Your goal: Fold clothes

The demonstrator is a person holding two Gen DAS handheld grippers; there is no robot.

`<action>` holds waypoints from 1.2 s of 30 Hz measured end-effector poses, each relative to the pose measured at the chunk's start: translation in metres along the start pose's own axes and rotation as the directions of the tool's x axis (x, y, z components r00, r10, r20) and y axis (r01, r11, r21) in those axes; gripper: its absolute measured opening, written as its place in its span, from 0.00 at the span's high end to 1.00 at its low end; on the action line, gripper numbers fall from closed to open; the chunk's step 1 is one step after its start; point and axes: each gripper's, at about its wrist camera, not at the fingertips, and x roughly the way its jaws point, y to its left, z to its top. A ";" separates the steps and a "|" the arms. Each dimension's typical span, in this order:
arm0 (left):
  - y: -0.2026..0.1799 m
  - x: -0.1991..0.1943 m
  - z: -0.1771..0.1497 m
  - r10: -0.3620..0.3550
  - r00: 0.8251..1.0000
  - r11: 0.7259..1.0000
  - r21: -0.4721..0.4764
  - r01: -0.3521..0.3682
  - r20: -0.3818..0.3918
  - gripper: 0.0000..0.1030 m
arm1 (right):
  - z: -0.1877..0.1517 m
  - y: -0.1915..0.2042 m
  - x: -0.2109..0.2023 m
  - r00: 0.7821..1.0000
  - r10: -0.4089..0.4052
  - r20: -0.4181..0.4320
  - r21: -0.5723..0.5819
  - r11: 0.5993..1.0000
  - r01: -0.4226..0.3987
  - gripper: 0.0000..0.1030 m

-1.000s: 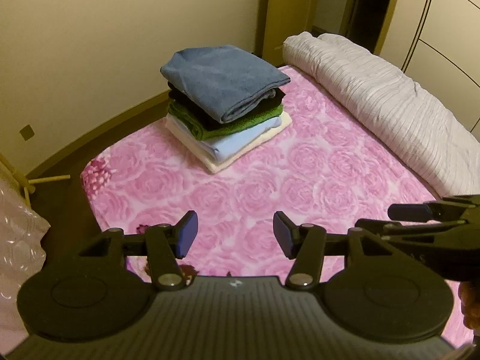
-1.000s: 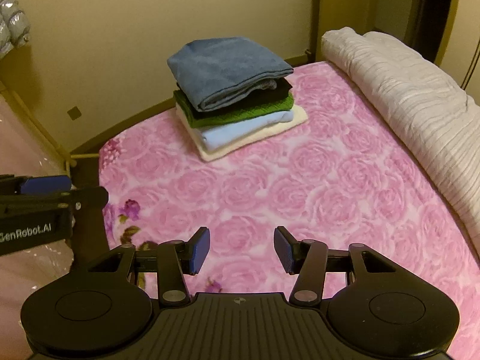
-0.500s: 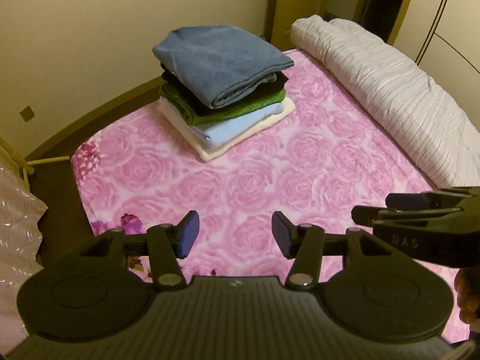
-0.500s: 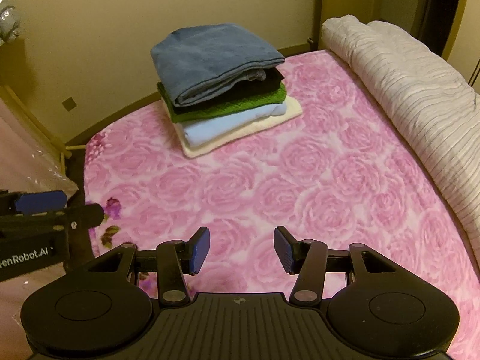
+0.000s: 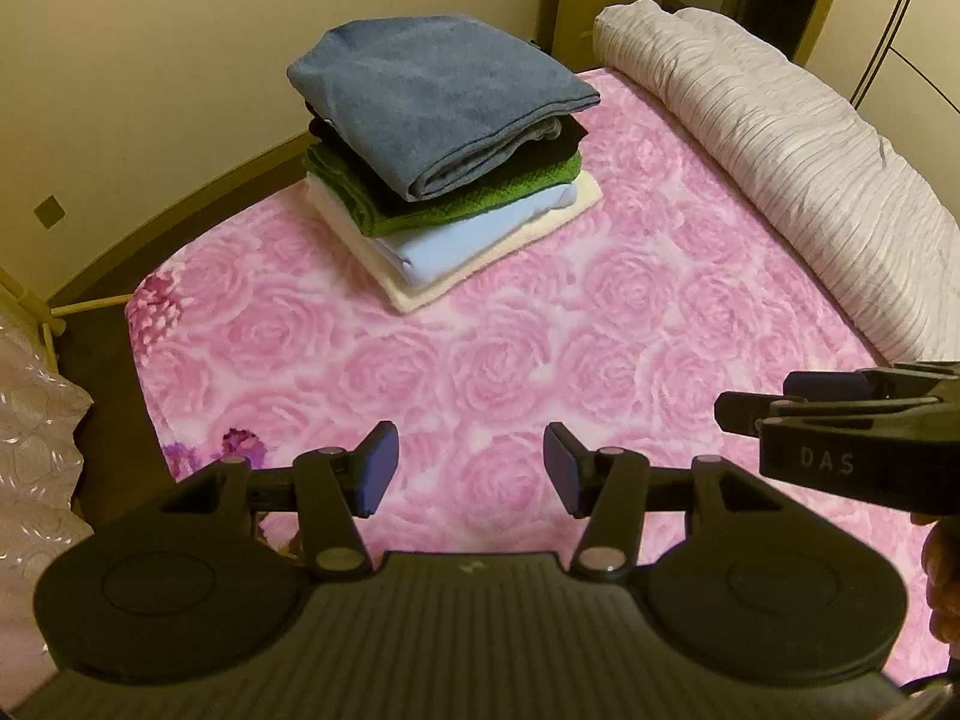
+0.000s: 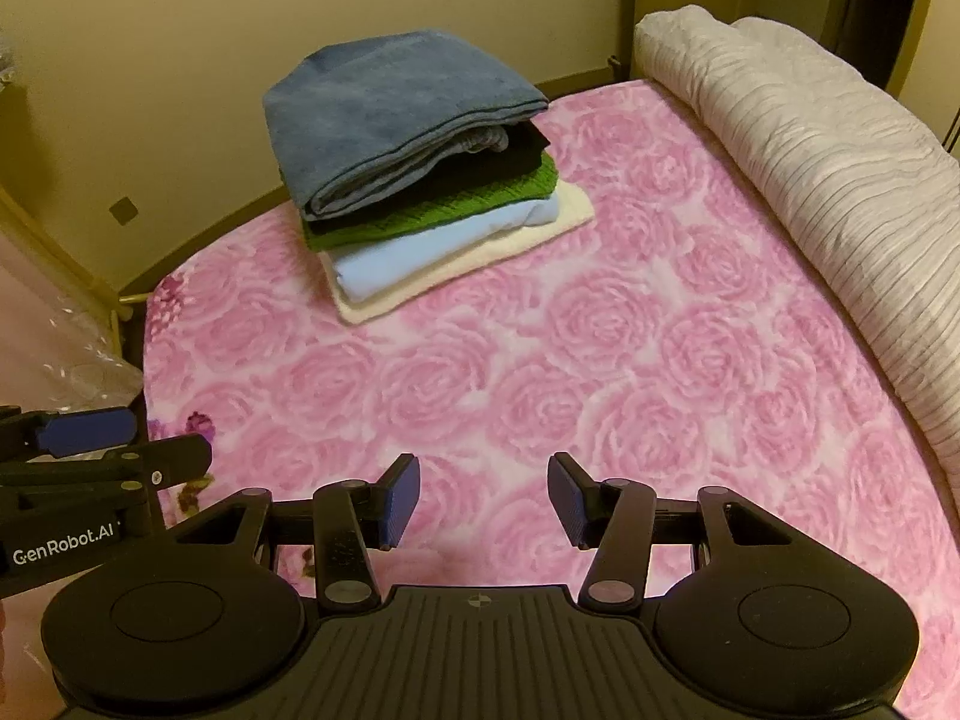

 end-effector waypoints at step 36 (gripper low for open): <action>0.003 0.053 0.049 0.016 1.000 1.000 0.004 -0.016 0.003 0.52 | 0.041 -0.026 0.052 0.999 -0.008 -0.046 0.042 0.999 0.010 0.50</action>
